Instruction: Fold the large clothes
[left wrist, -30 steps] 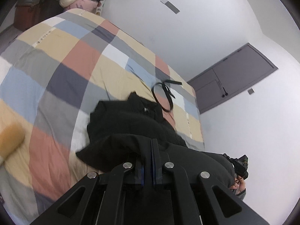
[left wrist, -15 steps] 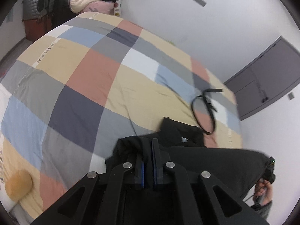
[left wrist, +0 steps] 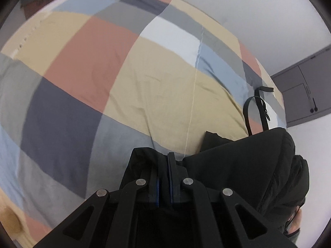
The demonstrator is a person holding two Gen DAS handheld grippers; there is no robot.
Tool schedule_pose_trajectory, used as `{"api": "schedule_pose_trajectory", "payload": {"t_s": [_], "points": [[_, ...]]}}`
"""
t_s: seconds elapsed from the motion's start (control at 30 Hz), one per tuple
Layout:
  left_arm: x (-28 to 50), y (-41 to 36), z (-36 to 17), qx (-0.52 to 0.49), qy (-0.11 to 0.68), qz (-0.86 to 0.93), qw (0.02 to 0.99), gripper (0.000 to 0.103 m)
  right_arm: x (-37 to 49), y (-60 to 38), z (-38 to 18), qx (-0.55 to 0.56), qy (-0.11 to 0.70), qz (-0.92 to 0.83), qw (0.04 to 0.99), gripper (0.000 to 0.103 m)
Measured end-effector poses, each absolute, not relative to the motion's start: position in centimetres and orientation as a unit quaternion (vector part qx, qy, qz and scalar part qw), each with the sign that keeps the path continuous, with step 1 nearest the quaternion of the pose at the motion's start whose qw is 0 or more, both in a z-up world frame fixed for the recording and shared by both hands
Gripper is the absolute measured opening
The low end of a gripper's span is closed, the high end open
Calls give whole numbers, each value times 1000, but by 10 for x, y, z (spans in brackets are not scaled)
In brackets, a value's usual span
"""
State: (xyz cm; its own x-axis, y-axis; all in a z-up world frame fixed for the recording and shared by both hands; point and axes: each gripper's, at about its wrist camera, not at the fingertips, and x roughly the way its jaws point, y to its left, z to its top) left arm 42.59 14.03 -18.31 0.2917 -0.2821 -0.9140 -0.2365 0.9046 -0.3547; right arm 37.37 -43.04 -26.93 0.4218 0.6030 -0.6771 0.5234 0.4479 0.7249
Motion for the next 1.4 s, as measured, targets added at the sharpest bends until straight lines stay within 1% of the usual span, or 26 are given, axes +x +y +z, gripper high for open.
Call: {"api": "schedule_pose_trajectory", "payload": {"t_s": [0.13,0.17,0.2,0.23,0.3,0.33,0.37,0.4,0.43,0.47,0.53,0.57,0.6,0.73,0.83,0.97,1.1,1.27,1.4], "points": [[426,139,-193,-225,606,-18,763,7,370,-433,-278,539,537,40,648,13],[424,140,-192,-228,606,-19,762,7,367,-433,-276,541,536,40,647,16],[419,142,-190,-236,607,-19,759,7,361,-437,-273,545,534,39,646,16],[415,144,-187,-243,607,-20,756,7,357,-439,-268,545,532,37,647,18],[405,150,-178,-268,604,-23,750,8,349,-444,-260,546,527,34,650,27],[401,153,-173,-277,604,-26,747,11,340,-450,-252,549,520,29,654,42],[394,156,-167,-286,602,-29,745,12,330,-458,-242,546,513,16,663,62],[384,162,-155,-303,587,-28,750,16,320,-464,-232,541,504,5,673,70],[376,166,-146,-320,573,-29,754,26,313,-468,-223,536,496,0,683,72],[367,169,-135,-334,559,-31,758,33,305,-473,-211,526,492,0,694,72],[346,172,-99,-321,527,-24,787,70,292,-476,-187,508,485,8,712,72],[338,172,-82,-307,510,-17,804,76,286,-477,-173,494,479,8,725,72],[329,171,-64,-291,489,-15,822,79,282,-476,-164,484,474,6,735,72],[299,144,-21,-223,435,-36,872,79,263,-445,-111,421,447,23,789,73],[286,98,-20,-152,416,-58,895,79,260,-397,-92,356,440,53,823,78],[290,40,-53,-91,416,-72,902,79,259,-330,-90,275,416,72,864,81],[305,-15,-98,-17,410,-80,908,79,268,-269,-107,199,385,80,898,81],[318,-42,-148,25,403,-76,911,79,283,-224,-134,109,361,73,923,83],[317,-44,-161,35,378,-61,923,79,289,-216,-144,84,344,65,933,88]]}}
